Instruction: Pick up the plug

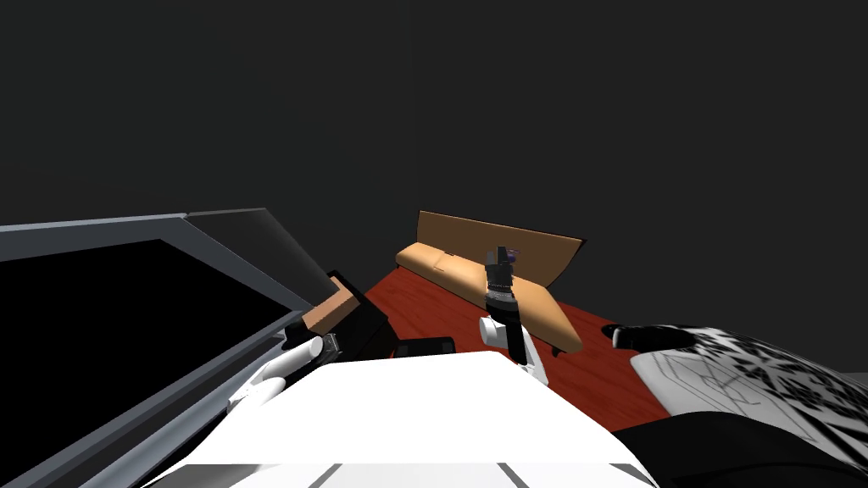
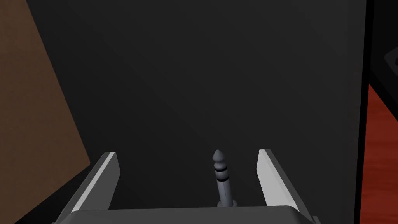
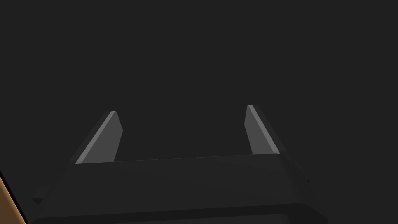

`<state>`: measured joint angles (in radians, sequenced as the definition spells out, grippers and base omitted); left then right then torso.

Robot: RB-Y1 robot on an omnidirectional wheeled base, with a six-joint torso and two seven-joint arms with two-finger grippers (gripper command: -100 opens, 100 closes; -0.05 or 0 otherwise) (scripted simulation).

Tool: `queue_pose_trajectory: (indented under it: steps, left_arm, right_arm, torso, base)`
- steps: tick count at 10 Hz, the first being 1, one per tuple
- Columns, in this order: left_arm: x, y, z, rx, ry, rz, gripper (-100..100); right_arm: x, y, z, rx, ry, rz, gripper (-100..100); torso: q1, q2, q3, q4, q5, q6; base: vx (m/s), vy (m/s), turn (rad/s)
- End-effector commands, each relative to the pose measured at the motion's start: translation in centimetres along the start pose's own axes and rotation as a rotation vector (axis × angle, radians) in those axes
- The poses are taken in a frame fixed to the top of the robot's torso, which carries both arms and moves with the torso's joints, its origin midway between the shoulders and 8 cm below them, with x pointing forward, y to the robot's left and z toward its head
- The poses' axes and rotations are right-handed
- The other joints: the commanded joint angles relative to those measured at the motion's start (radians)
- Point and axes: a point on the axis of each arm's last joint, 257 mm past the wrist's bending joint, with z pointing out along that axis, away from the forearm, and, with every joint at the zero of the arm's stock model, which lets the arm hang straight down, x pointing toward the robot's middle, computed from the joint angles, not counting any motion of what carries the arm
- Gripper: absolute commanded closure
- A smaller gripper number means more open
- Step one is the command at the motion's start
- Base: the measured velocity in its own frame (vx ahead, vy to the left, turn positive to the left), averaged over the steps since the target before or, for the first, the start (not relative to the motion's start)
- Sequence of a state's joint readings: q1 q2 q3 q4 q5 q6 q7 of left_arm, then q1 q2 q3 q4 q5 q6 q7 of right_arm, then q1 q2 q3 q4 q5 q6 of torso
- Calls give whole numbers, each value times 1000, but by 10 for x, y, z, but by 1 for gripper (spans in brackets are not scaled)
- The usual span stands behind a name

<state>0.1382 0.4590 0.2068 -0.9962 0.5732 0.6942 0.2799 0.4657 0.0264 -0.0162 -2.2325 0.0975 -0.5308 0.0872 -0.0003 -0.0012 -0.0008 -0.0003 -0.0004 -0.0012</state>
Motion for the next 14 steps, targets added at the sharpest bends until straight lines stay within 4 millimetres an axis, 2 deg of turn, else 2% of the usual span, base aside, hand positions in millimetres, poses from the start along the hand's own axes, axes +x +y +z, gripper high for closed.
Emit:
queue_pose_trajectory:
  steps: [1,4,7,8,9,10,14]
  left_arm:
    - [-19,11,1,-50,-33,-40,-100]
    - [-58,35,-1,-145,-103,-124,-100]
    - [-86,54,-6,-213,-156,-187,-100]
    - [-81,50,-4,-197,-144,-173,-100]
    - [-83,52,-4,-201,-146,-176,0]
    - [-80,55,1,-199,-151,-198,-100]
    - [-72,65,12,-197,-163,-251,-100]
  right_arm:
    - [0,0,0,0,0,0,0]
    - [0,0,0,0,0,0,0]
    - [0,0,0,0,0,0,0]
    - [0,0,0,0,0,0,0]
    - [0,0,0,0,0,0,0]
    - [0,0,0,0,0,0,0]
    - [0,0,0,0,0,0,0]
  torso:
    - [0,0,0,0,0,0]
    - [0,-1,0,0,0,0]
    - [0,0,0,0,0,0]
    - [-1,2,1,0,0,0]
    - [-1,2,1,1,0,0]
    - [-1,3,2,1,0,0]
    - [3,7,4,2,1,1]
  base:
    - [40,-2,-8]
    - [59,7,-6]
    - [35,1,7]
    - [0,0,0]
    - [0,0,0]
    - [-45,36,-125]
    - [-75,56,-155]
